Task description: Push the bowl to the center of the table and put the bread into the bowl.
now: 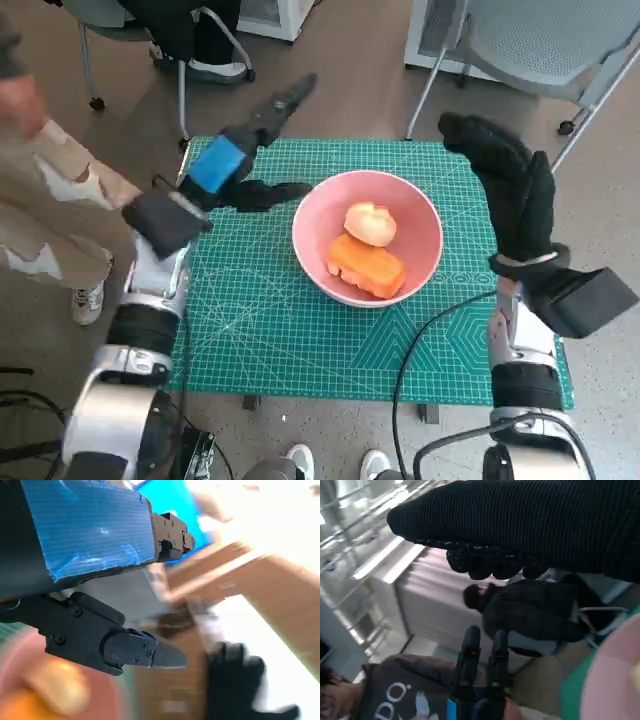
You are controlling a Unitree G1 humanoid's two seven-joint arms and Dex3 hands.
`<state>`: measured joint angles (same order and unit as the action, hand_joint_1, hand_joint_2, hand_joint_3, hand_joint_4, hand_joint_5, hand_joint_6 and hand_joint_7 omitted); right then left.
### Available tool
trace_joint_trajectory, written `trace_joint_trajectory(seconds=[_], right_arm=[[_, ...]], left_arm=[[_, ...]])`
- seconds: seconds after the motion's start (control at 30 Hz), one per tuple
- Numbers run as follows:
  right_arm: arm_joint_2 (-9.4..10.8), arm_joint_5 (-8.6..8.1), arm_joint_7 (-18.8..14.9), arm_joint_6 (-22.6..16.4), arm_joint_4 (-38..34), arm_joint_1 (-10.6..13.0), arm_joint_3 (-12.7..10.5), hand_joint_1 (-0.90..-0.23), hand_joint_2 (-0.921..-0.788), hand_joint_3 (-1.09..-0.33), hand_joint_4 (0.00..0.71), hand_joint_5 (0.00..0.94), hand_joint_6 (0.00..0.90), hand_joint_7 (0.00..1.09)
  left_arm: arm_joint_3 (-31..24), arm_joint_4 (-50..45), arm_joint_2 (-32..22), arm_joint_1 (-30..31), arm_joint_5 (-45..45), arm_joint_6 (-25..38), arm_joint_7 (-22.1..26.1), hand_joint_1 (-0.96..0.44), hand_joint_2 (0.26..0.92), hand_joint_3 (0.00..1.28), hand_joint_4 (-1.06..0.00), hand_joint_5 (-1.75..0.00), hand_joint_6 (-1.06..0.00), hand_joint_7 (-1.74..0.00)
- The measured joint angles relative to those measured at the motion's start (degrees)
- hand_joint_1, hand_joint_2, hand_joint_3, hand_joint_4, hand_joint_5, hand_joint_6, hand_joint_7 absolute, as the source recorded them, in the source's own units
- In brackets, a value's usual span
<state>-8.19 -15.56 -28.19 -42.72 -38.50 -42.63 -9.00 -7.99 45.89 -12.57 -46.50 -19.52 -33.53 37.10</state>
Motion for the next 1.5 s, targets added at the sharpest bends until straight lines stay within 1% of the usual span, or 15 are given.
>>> trace_joint_trajectory(seconds=[0.13,0.23,0.4,0.53,0.63,0.77,1.1,1.5], right_arm=[[0.7,0.05,0.1,0.0,0.9,-1.1,0.5,-0.711,-0.921,-0.786,0.149,0.003,0.005,0.47],[0.8,0.11,0.1,-0.2,0.9,-2.1,0.6,-0.710,-0.921,-0.786,0.149,0.003,0.006,0.47],[0.8,0.38,0.4,-1.3,0.6,-3.5,0.9,-0.717,-0.921,-0.784,0.154,0.005,0.010,0.47],[0.8,1.45,0.8,-1.9,0.2,-4.3,1.3,-0.727,-0.921,-0.783,0.158,0.007,0.013,0.47],[0.9,2.30,1.0,-2.2,-0.2,-4.6,1.6,-0.732,-0.921,-0.782,0.162,0.008,0.014,0.47],[1.0,2.65,1.3,-2.5,-0.7,-4.6,1.9,-0.731,-0.921,-0.781,0.165,0.009,0.016,0.47],[0.6,3.42,1.2,-3.1,-2.0,-4.6,2.5,-0.717,-0.921,-0.783,0.167,0.007,0.021,0.46],[0.2,3.37,0.5,-3.0,-2.7,-5.0,2.7,-0.709,-0.921,-0.788,0.168,0.006,0.024,0.46]], left_arm=[[-2.7,-1.1,2.0,1.4,-4.8,-0.8,3.7,-0.71,0.921,0.36,0.00,0.00,-0.15,-0.02],[-4.0,-2.1,3.1,2.1,-6.7,-0.8,4.7,-0.72,0.921,0.36,0.00,0.00,-0.16,-0.02],[-5.4,-3.7,4.8,2.5,-7.5,-2.1,3.6,-0.73,0.921,0.38,0.00,0.00,-0.17,-0.03],[-5.8,-3.7,6.0,2.5,-7.3,-4.2,2.6,-0.73,0.921,0.39,-0.01,0.00,-0.17,-0.03],[-6.1,-3.1,6.5,2.5,-6.7,-5.9,2.2,-0.73,0.921,0.41,-0.01,0.00,-0.18,-0.03],[-6.2,-2.0,6.7,2.5,-5.7,-7.2,1.9,-0.72,0.921,0.43,-0.01,0.00,-0.18,-0.03],[-6.2,-1.1,7.0,2.5,-4.9,-8.0,1.6,-0.72,0.921,0.44,-0.01,0.00,-0.17,-0.03],[-6.0,-1.1,7.0,2.5,-3.2,-8.0,1.5,-0.72,0.921,0.45,0.00,0.00,-0.16,-0.02]])
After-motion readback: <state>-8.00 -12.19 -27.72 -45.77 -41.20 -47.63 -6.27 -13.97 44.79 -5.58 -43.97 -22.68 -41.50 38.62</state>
